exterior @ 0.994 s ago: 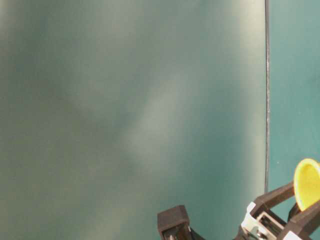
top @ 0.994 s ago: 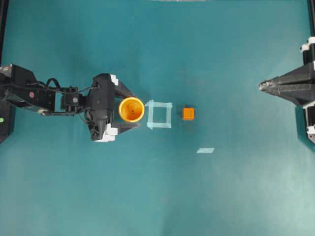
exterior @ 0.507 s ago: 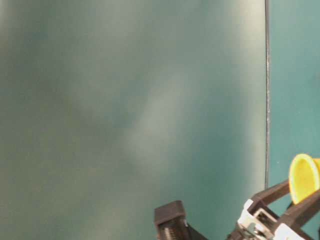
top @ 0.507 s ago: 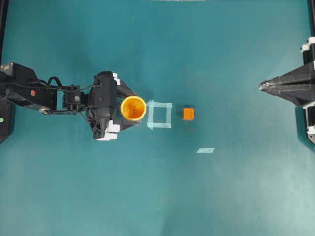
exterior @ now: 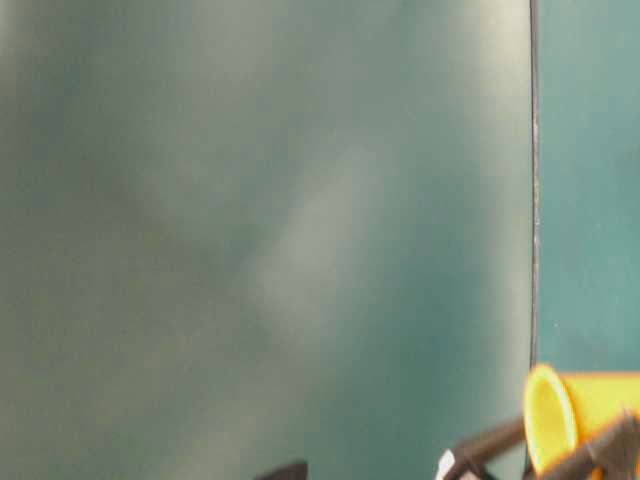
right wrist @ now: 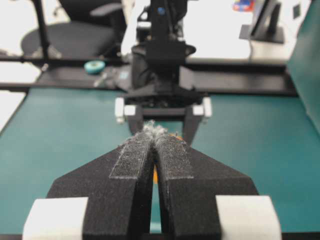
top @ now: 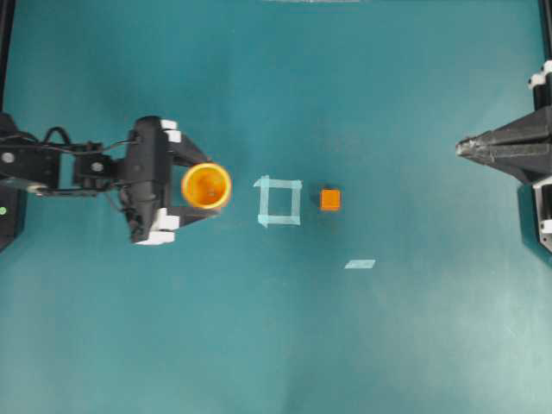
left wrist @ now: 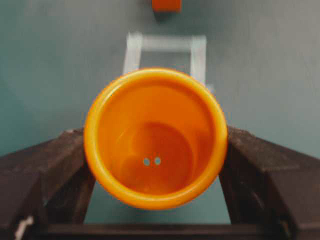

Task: Move the cup to the left with left arm.
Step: 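Slide the held orange cup left toward the table's left edge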

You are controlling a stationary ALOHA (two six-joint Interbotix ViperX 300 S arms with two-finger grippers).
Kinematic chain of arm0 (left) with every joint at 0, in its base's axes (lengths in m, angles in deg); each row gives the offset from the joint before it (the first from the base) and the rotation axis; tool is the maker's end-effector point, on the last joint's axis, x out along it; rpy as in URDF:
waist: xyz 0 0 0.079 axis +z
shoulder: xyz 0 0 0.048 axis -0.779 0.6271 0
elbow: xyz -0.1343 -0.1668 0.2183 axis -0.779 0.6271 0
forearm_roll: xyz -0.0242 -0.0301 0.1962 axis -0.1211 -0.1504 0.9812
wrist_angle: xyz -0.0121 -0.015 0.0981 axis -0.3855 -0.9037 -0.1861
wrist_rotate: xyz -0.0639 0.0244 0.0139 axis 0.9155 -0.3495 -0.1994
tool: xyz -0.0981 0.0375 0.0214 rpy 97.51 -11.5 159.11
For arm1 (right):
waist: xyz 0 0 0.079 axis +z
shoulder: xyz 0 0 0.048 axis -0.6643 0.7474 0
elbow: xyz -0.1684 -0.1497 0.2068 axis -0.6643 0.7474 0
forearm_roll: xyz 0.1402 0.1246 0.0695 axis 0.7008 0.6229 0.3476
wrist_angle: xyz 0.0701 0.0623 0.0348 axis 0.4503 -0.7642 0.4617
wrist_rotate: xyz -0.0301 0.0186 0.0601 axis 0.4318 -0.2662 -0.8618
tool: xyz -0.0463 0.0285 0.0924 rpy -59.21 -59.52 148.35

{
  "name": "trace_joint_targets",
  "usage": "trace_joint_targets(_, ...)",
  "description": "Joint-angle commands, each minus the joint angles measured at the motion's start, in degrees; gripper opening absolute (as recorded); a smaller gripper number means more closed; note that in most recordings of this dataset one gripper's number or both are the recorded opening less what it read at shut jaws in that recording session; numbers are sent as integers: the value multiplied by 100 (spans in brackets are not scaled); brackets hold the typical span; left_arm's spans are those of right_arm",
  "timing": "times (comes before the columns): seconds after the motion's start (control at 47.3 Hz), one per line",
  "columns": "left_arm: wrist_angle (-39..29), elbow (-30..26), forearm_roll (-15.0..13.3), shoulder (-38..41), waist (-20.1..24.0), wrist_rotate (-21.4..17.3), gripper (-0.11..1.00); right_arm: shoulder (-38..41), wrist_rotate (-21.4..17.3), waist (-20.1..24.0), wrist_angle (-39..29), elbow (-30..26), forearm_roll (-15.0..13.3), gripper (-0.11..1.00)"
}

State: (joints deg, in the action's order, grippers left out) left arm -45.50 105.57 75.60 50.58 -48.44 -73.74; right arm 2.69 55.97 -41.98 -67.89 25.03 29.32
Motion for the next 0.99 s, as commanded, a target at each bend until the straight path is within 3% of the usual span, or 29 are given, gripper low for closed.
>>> trace_joint_targets(0.0, 0, 176, 9, -352, -70, 0, 71, 18, -9, -18, 18, -202, 0, -1)
trace_joint_targets(0.211, -149, 738, 9, -984, -167, 0, 71, 18, -53, -18, -70, -202, -9, -1)
trace_joint_targets(0.571, -984, 1503, 9, -2452, -202, -9, 71, 26, -62, -18, -70, -220, 9, -1)
trace_joint_targets(0.74, -1600, 1705, 9, -3313, -202, 0, 71, 44, -70, -18, -70, -220, 9, -1)
trace_joint_targets(0.973, -2997, 1784, 9, -4403, -202, -9, 71, 53, -62, -18, -70, -220, 9, -1)
